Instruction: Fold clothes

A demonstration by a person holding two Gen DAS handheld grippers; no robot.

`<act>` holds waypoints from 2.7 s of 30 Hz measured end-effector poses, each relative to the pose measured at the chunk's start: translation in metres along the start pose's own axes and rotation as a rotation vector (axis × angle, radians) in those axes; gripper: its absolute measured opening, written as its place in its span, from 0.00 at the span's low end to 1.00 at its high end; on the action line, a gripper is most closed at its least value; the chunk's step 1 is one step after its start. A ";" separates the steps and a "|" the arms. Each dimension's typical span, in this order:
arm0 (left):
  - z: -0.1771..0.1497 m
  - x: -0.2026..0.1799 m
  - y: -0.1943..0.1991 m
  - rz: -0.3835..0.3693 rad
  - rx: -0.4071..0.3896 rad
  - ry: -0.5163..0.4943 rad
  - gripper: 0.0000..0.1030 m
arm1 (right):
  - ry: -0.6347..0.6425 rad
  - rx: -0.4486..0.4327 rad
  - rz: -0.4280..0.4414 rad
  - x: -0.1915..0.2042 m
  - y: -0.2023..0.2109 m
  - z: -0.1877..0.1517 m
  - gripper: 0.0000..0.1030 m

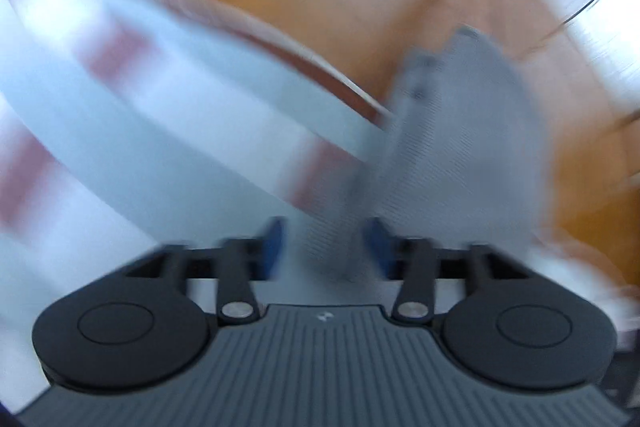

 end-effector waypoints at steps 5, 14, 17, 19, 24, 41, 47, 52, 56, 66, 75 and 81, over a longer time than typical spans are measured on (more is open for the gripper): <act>-0.001 0.012 0.017 -0.071 -0.009 0.041 0.54 | -0.123 0.085 0.090 -0.004 0.000 -0.010 0.22; -0.005 -0.025 0.041 -0.243 -0.028 -0.036 0.67 | -0.783 0.082 0.479 -0.063 0.008 -0.026 0.72; -0.009 -0.041 0.047 -0.207 -0.063 -0.146 0.70 | -1.053 0.188 0.549 -0.076 -0.012 -0.038 0.75; -0.015 -0.054 0.047 -0.230 -0.024 -0.164 0.74 | -1.184 0.214 0.635 -0.079 -0.024 -0.037 0.75; -0.030 -0.038 0.033 -0.509 0.180 0.207 0.76 | -1.200 0.201 0.634 -0.077 -0.043 -0.025 0.78; -0.051 -0.052 0.008 -0.516 0.337 0.654 1.00 | -1.484 0.088 0.791 -0.089 -0.040 0.013 0.25; -0.038 -0.044 -0.009 -0.595 0.242 0.824 0.48 | -1.505 0.083 0.826 -0.088 -0.036 0.014 0.24; -0.001 -0.060 0.013 -0.297 0.043 0.274 0.27 | -1.384 0.133 0.774 -0.089 -0.050 -0.007 0.30; 0.001 -0.064 0.019 -0.265 -0.002 0.238 0.27 | -1.370 0.073 0.669 -0.129 -0.049 -0.015 0.61; -0.008 -0.058 0.000 -0.352 0.048 0.299 0.27 | -1.186 0.005 0.486 -0.189 -0.113 0.030 0.65; -0.012 -0.049 -0.016 -0.389 0.063 0.327 0.27 | -1.001 -0.177 0.353 -0.214 -0.147 0.083 0.21; -0.010 -0.049 -0.019 -0.395 0.072 0.346 0.27 | -0.991 -0.168 0.197 -0.225 -0.134 0.081 0.26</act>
Point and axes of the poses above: each gripper's, at about its wrist camera, not at the fingertips, and y roughly against the way its jaws point, x to its left, z to its top, the point moved 7 cm from there along -y, roughly the way its jaws point, and after that the axes turned 5 degrees about z, right-handed, at the moved point
